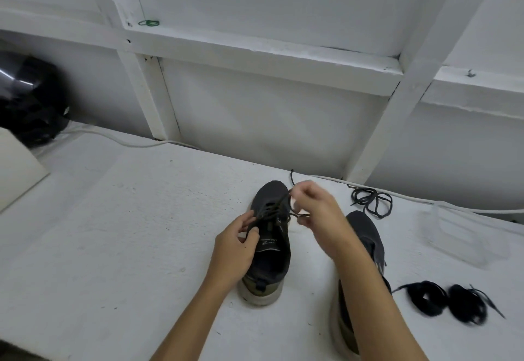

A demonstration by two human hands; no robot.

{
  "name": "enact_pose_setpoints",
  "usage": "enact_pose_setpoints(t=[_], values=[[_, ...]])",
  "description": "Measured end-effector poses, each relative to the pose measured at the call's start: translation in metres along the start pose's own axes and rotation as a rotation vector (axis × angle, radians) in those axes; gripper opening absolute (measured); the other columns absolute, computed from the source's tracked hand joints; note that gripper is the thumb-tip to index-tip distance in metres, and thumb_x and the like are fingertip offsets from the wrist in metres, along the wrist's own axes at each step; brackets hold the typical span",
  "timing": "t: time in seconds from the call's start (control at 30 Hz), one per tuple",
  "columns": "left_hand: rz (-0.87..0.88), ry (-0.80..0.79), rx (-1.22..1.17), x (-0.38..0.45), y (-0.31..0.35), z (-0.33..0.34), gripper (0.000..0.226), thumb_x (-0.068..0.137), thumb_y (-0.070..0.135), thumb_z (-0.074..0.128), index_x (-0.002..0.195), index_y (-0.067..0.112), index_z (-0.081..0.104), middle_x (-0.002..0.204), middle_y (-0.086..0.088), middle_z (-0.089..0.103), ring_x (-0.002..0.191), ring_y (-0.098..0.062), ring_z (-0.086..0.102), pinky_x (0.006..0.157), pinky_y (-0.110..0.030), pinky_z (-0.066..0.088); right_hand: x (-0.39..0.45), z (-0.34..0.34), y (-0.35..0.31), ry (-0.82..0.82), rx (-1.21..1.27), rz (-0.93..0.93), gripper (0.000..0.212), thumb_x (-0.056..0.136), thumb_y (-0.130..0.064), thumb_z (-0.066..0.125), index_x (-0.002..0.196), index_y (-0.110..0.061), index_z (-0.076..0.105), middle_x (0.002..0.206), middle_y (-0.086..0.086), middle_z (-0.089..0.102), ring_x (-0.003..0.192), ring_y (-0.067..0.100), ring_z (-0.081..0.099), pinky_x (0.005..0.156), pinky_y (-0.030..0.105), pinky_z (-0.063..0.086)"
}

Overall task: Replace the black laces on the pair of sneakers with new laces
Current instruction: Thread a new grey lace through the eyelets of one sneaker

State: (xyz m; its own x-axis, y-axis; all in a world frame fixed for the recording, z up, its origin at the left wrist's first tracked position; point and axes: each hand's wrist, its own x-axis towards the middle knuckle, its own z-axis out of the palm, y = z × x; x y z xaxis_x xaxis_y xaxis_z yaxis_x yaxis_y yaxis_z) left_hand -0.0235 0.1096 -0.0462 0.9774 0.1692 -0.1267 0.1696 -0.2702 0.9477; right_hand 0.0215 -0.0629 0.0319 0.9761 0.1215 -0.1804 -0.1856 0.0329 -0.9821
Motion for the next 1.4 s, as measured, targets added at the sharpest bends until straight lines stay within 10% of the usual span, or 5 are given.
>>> enact_pose_setpoints(t=[0.13, 0.37, 0.6, 0.97, 1.4], values=[[-0.016, 0.033, 0.017, -0.003, 0.0, 0.001, 0.022, 0.097, 0.026, 0.06, 0.114, 0.039, 0.067, 0.105, 0.02, 0.068, 0.091, 0.004, 0.064, 0.073, -0.014, 0.055, 0.001, -0.014, -0.001, 0.157, 0.361, 0.158, 0.025, 0.095, -0.015, 0.046, 0.072, -0.013, 0.055, 0.08, 0.004, 0.07, 0.058, 0.014, 0.045, 0.052, 0.025, 0.033], [0.02, 0.068, 0.005, -0.005, 0.0, 0.003, 0.016, 0.095, 0.036, 0.064, 0.109, 0.038, 0.071, 0.101, 0.024, 0.069, 0.092, 0.009, 0.063, 0.075, -0.011, 0.052, 0.0, 0.002, 0.007, -0.13, -0.937, -0.005, 0.024, 0.085, -0.053, 0.072, 0.104, -0.038, 0.073, 0.075, -0.021, 0.056, 0.073, -0.001, 0.054, 0.063, 0.013, 0.038], [0.033, 0.075, 0.026, -0.004, 0.001, 0.004, 0.011, 0.096, 0.035, 0.061, 0.1, 0.041, 0.07, 0.1, 0.024, 0.068, 0.096, 0.007, 0.062, 0.075, -0.01, 0.05, 0.004, 0.017, 0.006, -0.241, -1.325, -0.053, 0.018, 0.1, -0.036, 0.055, 0.099, -0.025, 0.069, 0.094, -0.003, 0.069, 0.088, 0.019, 0.062, 0.076, 0.033, 0.051], [0.023, 0.08, 0.006, -0.003, -0.001, 0.005, 0.017, 0.096, 0.036, 0.061, 0.108, 0.033, 0.073, 0.103, 0.022, 0.07, 0.093, 0.011, 0.061, 0.072, -0.005, 0.048, 0.009, -0.03, -0.016, 0.261, 0.336, 0.124, 0.024, 0.107, -0.03, 0.046, 0.089, -0.017, 0.054, 0.057, -0.008, 0.04, 0.057, 0.008, 0.037, 0.051, 0.019, 0.031], [0.273, -0.102, 0.322, 0.011, 0.015, 0.0, 0.038, 0.093, 0.03, 0.061, 0.131, 0.035, 0.06, 0.126, 0.022, 0.058, 0.118, -0.002, 0.048, 0.1, -0.021, 0.041, -0.009, -0.013, -0.013, -0.053, -0.415, -0.028, 0.025, 0.103, -0.023, 0.054, 0.081, -0.015, 0.063, 0.073, -0.004, 0.064, 0.064, 0.007, 0.054, 0.059, 0.019, 0.044]])
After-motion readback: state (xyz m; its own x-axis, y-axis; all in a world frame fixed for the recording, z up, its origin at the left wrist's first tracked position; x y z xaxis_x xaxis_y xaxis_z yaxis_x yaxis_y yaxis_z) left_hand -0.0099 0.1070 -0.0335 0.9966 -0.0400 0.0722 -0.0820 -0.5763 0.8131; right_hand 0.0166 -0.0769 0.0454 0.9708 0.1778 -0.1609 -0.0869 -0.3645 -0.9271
